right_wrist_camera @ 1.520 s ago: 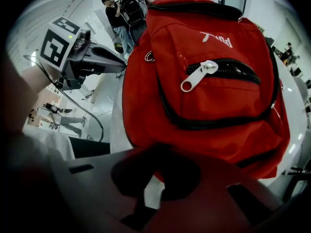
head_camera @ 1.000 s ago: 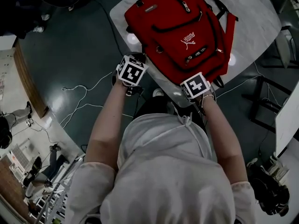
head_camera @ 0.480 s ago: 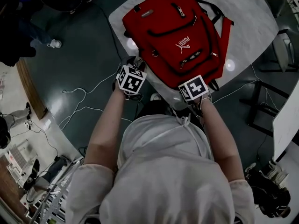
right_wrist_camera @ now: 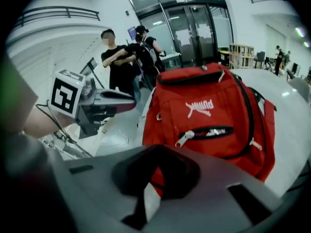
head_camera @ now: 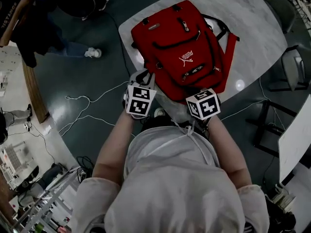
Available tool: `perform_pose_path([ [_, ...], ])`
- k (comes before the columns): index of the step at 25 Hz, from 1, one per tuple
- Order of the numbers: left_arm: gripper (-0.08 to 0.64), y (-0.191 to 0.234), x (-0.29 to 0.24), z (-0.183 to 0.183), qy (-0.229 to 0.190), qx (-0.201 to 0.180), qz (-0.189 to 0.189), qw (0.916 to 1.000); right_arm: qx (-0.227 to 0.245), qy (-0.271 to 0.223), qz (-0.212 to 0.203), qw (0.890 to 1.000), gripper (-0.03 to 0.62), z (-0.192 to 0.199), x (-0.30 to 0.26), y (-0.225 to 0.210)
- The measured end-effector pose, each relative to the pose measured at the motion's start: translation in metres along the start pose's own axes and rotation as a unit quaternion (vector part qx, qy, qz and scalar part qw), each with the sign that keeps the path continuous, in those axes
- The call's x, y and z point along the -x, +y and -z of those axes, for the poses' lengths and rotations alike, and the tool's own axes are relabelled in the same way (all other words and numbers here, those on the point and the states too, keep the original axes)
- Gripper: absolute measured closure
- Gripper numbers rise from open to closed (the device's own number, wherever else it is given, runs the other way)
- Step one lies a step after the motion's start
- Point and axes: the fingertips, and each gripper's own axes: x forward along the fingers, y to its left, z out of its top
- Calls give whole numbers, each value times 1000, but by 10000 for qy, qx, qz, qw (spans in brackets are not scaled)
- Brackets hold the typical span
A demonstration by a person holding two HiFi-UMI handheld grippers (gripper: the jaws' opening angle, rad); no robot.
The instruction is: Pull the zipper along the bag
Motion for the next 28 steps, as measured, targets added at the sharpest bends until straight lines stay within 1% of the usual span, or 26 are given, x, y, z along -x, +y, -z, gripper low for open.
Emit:
perform_pose_path([
  [3,525,-16,21,-32,-375,200,51,9991,235,-583,102,9980,566,-33,19,-1],
  [6,537,-27,41,-64,-764,169,-67,9969,375,-1296,260,9905,566,-67,45,-1],
  [8,538,-30,55,-87,-1072,139,-209,9939,570,-1808,374,9812,566,-90,65,1],
  [10,540,-34,69,-106,-1377,190,-301,9898,861,-2246,468,9695,566,-108,84,7],
  [12,540,-37,83,-123,-1669,258,-383,9849,1120,-2591,521,9579,566,-121,101,14],
  [15,540,-44,102,-148,-2065,227,-440,9772,1279,-3020,479,9435,566,-137,125,23],
  [19,540,-57,124,-169,-2379,-17,-490,9701,1280,-3421,428,9299,566,-147,152,30],
  [22,540,-62,132,-176,-2508,-94,-544,9665,1297,-3601,467,9227,566,-153,167,32],
  [25,540,-67,134,-179,-2547,-26,-494,9658,1337,-3661,489,9196,566,-154,174,33],
  [28,540,-69,133,-179,-2558,22,-460,9656,1333,-3655,467,9200,566,-152,174,34],
])
